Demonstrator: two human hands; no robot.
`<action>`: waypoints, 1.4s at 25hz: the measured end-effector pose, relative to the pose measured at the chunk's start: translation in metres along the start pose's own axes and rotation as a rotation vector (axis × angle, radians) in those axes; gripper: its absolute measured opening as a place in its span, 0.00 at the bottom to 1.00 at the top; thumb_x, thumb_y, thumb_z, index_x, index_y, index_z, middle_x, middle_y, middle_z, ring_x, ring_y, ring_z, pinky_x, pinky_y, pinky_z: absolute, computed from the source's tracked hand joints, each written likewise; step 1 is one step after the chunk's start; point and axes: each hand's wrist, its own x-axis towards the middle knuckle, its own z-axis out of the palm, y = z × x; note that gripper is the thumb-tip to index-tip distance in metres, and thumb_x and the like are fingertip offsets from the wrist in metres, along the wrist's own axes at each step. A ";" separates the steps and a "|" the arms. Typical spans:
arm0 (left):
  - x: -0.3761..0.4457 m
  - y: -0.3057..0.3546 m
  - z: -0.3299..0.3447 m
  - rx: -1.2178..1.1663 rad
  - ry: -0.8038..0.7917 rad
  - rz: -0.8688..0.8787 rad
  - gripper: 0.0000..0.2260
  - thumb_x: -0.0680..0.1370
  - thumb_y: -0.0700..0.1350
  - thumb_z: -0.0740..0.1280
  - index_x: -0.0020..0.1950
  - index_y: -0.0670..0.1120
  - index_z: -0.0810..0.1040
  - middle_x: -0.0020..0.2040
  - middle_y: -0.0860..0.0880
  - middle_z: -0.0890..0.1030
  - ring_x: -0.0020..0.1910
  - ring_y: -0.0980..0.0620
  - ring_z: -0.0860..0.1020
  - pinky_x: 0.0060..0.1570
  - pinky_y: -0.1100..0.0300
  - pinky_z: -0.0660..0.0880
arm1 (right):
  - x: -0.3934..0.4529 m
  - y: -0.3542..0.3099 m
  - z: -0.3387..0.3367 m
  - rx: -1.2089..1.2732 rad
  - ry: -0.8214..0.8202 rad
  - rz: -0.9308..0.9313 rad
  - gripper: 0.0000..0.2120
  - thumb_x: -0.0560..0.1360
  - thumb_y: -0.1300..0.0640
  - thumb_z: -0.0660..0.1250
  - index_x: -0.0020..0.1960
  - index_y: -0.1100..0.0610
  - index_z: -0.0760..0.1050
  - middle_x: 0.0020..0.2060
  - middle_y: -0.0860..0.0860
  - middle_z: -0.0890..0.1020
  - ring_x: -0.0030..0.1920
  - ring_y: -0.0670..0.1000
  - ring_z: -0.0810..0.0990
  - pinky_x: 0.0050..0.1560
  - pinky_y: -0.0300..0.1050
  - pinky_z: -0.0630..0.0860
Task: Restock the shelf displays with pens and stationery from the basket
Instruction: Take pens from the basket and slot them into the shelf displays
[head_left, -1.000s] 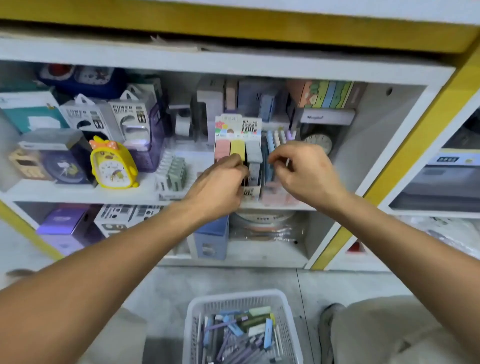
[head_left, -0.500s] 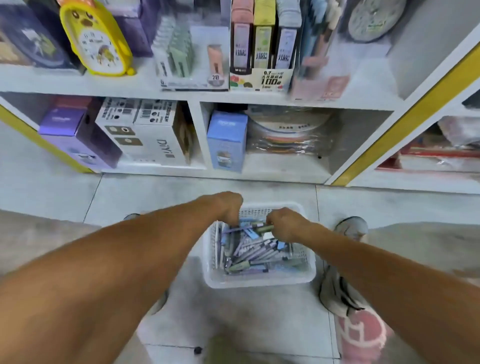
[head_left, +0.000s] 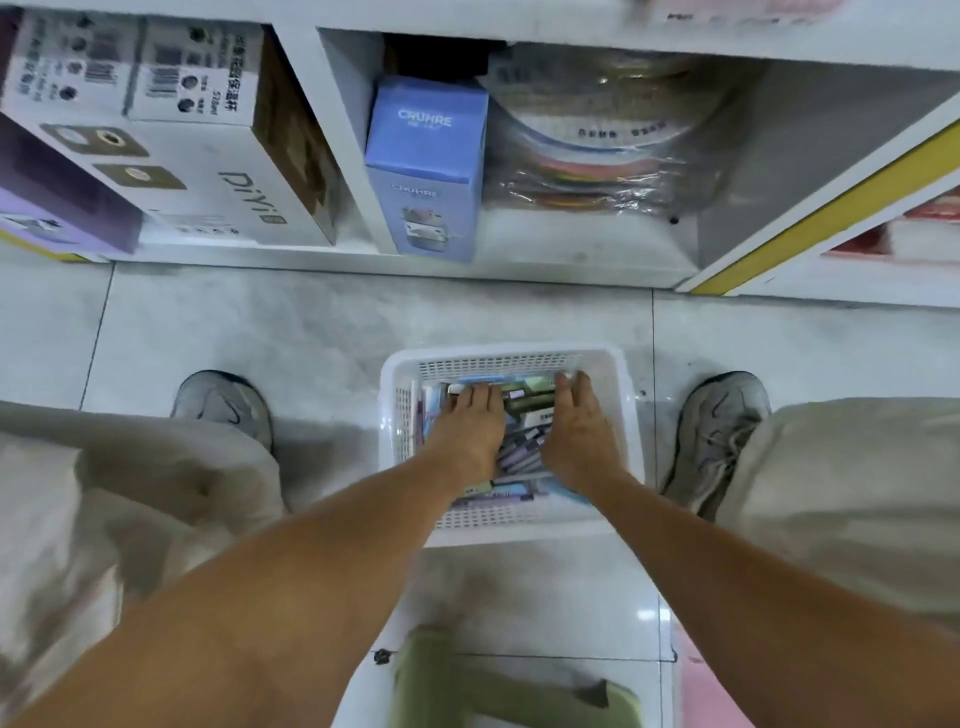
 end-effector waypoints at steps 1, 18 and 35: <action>0.002 0.001 0.004 0.009 0.009 -0.005 0.50 0.67 0.56 0.77 0.78 0.40 0.51 0.74 0.41 0.61 0.74 0.41 0.59 0.75 0.44 0.57 | -0.001 -0.002 0.005 -0.020 0.022 -0.015 0.43 0.75 0.58 0.68 0.82 0.58 0.46 0.80 0.62 0.50 0.77 0.63 0.58 0.73 0.55 0.63; 0.019 0.032 0.020 0.218 0.102 0.049 0.41 0.68 0.61 0.74 0.70 0.40 0.61 0.63 0.42 0.65 0.63 0.42 0.66 0.61 0.47 0.69 | -0.009 0.003 0.007 0.650 -0.035 -0.032 0.34 0.71 0.72 0.64 0.74 0.52 0.66 0.62 0.53 0.80 0.63 0.55 0.78 0.65 0.55 0.75; 0.026 0.021 0.030 -0.071 0.135 0.028 0.17 0.71 0.42 0.72 0.54 0.44 0.68 0.43 0.46 0.80 0.40 0.44 0.80 0.33 0.56 0.67 | -0.009 0.009 0.008 0.570 0.268 0.108 0.28 0.69 0.76 0.61 0.67 0.59 0.71 0.57 0.54 0.76 0.56 0.54 0.76 0.55 0.47 0.77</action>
